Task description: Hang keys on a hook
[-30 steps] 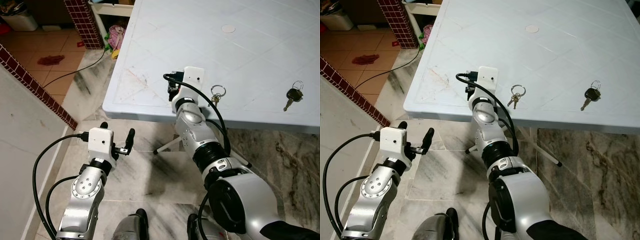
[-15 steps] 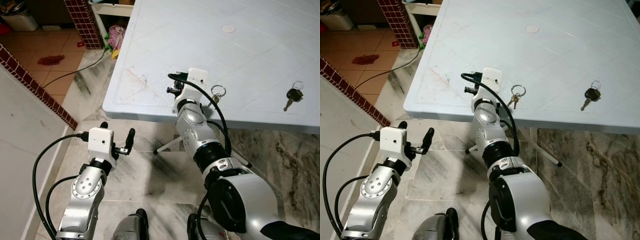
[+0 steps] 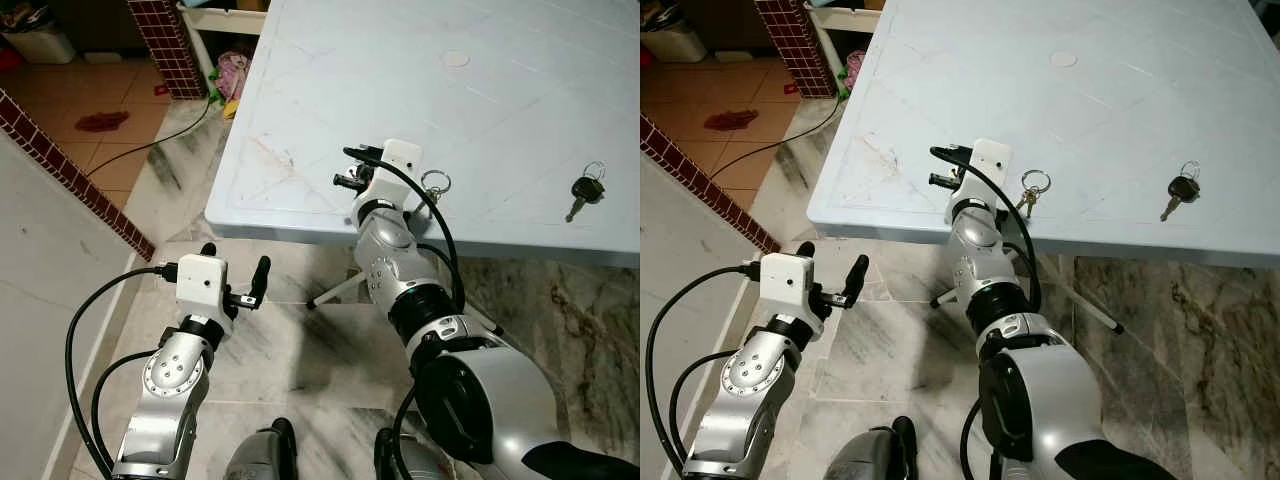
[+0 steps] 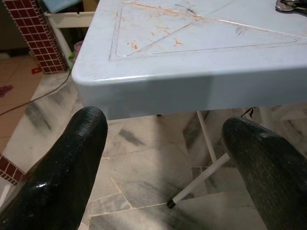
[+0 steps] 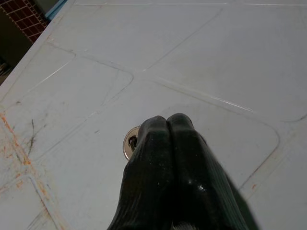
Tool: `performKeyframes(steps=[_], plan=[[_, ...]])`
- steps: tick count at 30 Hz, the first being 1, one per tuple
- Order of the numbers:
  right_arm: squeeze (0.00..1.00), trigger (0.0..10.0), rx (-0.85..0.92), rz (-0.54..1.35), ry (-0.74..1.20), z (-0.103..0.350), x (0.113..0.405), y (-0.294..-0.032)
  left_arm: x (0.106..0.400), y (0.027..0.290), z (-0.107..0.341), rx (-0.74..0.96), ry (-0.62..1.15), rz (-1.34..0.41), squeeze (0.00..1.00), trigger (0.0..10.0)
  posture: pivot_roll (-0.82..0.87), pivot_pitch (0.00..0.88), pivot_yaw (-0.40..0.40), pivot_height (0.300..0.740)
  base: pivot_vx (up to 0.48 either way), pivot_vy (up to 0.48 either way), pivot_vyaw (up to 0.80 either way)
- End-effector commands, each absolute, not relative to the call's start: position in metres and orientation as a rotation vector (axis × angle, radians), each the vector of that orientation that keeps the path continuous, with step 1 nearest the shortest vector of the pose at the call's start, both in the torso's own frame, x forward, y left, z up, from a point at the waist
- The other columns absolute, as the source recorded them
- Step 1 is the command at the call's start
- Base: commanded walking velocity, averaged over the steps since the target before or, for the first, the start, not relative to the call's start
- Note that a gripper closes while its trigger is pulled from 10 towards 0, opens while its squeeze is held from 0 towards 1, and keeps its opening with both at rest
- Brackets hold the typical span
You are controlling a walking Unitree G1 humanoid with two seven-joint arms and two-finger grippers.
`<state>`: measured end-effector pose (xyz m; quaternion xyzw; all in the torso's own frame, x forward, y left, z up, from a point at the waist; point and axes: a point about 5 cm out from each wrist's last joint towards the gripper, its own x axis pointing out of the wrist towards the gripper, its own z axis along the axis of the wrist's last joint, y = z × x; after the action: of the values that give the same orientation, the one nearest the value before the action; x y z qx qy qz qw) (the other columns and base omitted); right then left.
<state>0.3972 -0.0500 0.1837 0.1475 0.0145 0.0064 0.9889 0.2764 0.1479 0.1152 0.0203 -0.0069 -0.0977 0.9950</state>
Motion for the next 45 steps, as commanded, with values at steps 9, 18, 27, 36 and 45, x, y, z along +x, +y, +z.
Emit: performKeyframes(steps=[9,18,27,36,45], plan=[[0.00,0.0,0.069,0.134,-0.131,0.206,0.396,-0.033,0.278,0.151,0.114,0.054,-0.008,-0.190,0.00,10.0,0.10,0.231,0.104,0.740,0.000,0.000,0.00],[0.00,0.0,-0.036,0.215,-0.250,0.217,0.388,-0.016,0.283,0.149,0.115,0.053,-0.015,-0.198,0.00,10.0,0.09,0.212,0.106,0.740,0.000,0.000,0.00],[1.00,10.0,-0.065,0.212,-0.246,0.204,0.384,-0.022,0.285,0.148,0.115,0.051,-0.021,-0.202,0.00,10.0,0.09,0.206,0.100,0.740,0.000,0.000,0.00],[1.00,10.0,-0.070,0.117,-0.134,0.162,0.376,-0.049,0.285,0.149,0.114,0.052,-0.020,-0.201,0.00,10.0,0.09,0.206,0.106,0.740,0.000,0.000,0.00],[1.00,10.0,-0.041,0.093,-0.111,0.159,0.375,-0.058,0.285,0.148,0.114,0.054,-0.018,-0.212,0.00,10.0,0.08,0.209,0.116,0.740,0.000,0.000,0.00]])
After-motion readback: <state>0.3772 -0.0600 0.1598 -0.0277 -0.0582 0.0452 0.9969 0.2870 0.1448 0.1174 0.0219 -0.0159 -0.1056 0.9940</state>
